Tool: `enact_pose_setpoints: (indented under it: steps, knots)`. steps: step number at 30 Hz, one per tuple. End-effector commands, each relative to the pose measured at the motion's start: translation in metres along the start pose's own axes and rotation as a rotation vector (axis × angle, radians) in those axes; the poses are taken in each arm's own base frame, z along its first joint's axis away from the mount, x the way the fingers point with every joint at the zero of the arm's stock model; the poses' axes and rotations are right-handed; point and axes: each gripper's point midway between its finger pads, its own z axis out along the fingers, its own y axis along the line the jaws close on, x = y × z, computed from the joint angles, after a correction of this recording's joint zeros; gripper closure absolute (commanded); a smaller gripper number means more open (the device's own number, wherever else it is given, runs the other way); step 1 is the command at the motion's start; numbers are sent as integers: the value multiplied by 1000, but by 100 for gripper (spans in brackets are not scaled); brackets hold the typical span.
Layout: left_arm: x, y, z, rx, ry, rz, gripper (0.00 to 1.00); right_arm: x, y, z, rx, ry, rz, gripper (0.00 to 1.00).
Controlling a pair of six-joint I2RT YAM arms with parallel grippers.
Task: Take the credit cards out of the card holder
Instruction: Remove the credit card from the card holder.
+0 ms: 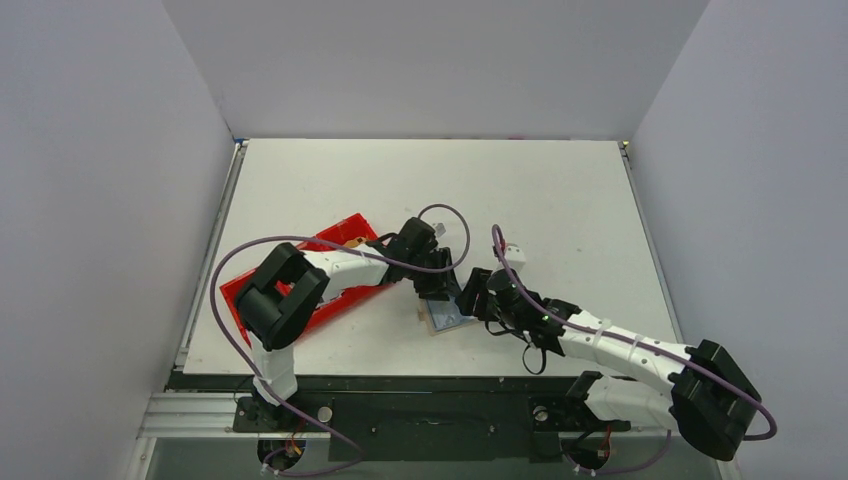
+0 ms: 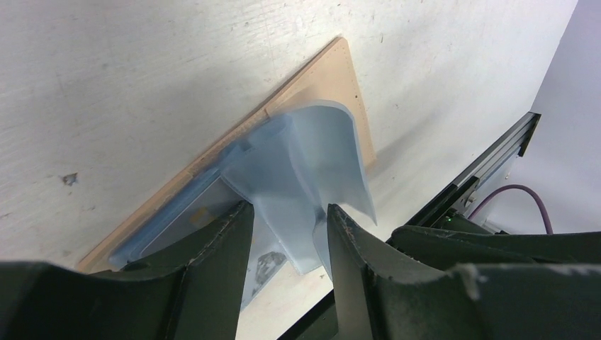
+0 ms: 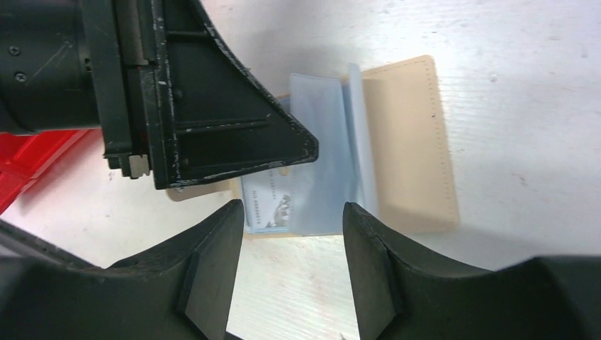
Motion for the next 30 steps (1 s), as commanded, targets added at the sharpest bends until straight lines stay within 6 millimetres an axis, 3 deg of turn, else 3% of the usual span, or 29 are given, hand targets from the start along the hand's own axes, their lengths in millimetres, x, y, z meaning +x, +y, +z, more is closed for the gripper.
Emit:
enact_pose_setpoints:
  steps: [1, 14, 30]
  knots:
    - [-9, -24, 3, 56, -13, 28, 60, -17, -5, -9, 53, -69, -26, 50]
    - [-11, -50, 11, 91, -6, 67, 61, -30, -9, -27, 72, -119, -24, 51]
    - [-7, -64, 42, 103, 51, 86, 56, -31, -10, -36, 90, -128, -36, 52]
